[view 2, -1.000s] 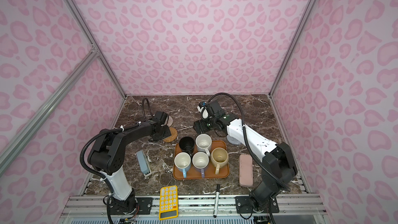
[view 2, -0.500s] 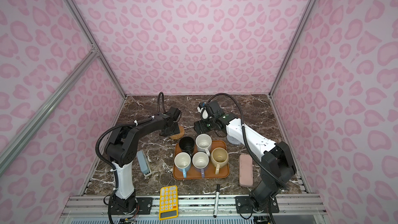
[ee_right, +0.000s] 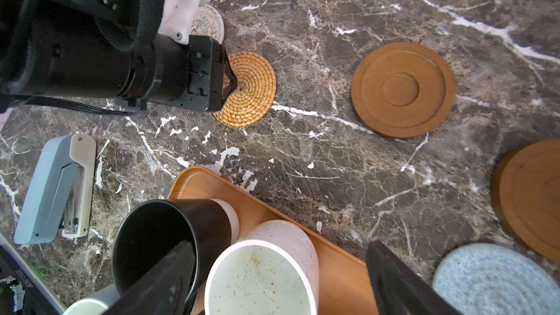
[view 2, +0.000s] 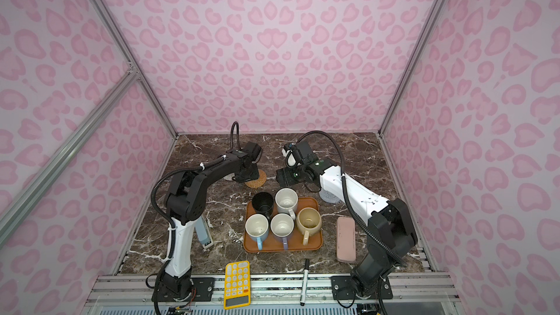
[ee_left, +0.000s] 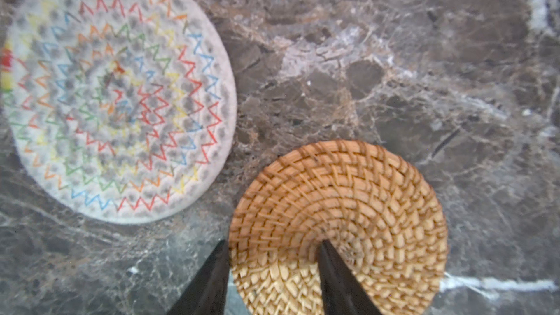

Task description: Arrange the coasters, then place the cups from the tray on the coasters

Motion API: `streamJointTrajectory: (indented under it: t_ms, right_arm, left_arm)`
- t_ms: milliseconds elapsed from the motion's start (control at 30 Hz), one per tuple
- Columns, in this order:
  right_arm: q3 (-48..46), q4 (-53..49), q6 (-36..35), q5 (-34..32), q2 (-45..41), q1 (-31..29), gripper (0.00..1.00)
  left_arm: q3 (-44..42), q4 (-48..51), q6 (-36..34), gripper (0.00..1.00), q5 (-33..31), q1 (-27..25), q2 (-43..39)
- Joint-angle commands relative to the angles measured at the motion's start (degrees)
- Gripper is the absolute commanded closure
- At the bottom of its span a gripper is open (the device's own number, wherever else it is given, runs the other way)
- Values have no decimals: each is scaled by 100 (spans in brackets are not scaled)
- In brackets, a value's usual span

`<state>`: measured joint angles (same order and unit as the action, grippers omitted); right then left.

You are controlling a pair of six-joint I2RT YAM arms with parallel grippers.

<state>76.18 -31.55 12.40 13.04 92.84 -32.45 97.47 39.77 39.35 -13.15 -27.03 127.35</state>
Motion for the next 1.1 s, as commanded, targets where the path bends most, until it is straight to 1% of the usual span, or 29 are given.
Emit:
streamJointTrajectory:
  t_ms: [0,233,400,567,733,867,1000,1067]
  right_arm:
    - [-32,24,59,-43,14,27,9]
    - [-16,61,128,0,96,63,9]
    - [-58,146,205,39,154,63,9]
    - [-59,158,226,45,182,62,9]
    - [-32,149,235,20,181,67,9]
    - [-35,149,232,-8,156,67,9]
    - [-55,138,236,-53,136,71,8]
    - [-72,137,243,-71,122,74,8]
  left_arm:
    - [161,549,-76,51,-116,10,299]
    - [698,716,-70,51,-107,61,644]
    - [734,508,-8,49,15,110,624]
    - [863,522,-34,47,37,118,616]
    - [847,397,0,43,179,153,507]
    - [793,188,82,38,369,183,297]
    - [522,-385,187,31,605,212,-261]
    - [507,-520,195,28,654,223,-511]
